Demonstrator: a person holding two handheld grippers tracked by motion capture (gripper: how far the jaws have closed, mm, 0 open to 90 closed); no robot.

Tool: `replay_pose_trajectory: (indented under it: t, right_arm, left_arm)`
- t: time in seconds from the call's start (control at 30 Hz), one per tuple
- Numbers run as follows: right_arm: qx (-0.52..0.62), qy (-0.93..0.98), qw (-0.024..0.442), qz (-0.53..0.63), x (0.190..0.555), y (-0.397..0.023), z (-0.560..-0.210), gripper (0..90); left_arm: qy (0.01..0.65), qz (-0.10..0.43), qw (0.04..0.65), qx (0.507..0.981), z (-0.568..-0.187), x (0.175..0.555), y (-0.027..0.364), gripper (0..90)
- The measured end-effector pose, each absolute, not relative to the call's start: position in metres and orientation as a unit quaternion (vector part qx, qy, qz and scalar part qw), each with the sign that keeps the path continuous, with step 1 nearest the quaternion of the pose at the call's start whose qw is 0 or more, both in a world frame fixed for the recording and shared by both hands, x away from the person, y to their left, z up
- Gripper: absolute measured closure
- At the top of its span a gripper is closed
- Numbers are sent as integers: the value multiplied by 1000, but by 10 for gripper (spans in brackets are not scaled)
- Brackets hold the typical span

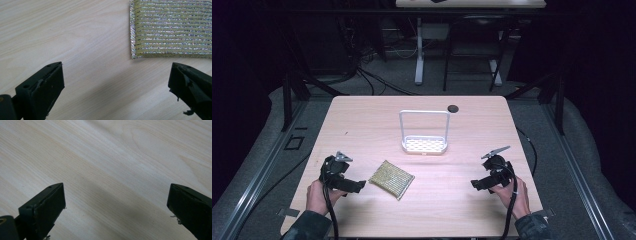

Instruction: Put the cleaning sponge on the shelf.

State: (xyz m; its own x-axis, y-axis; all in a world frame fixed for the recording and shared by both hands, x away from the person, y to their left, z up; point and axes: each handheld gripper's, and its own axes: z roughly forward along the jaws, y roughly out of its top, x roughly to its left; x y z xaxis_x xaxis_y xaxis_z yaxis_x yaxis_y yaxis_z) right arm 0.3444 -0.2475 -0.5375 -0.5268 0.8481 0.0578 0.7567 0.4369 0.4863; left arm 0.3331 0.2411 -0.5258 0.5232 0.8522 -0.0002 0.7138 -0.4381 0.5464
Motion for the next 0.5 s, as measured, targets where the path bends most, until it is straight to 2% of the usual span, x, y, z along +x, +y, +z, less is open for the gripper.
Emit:
replay_pose_trajectory:
  t: [0.5]
  right_arm:
    - [464, 849, 98, 233, 343, -243, -538, 17]
  left_arm:
    - [440, 131, 257, 850, -522, 331, 217, 1]
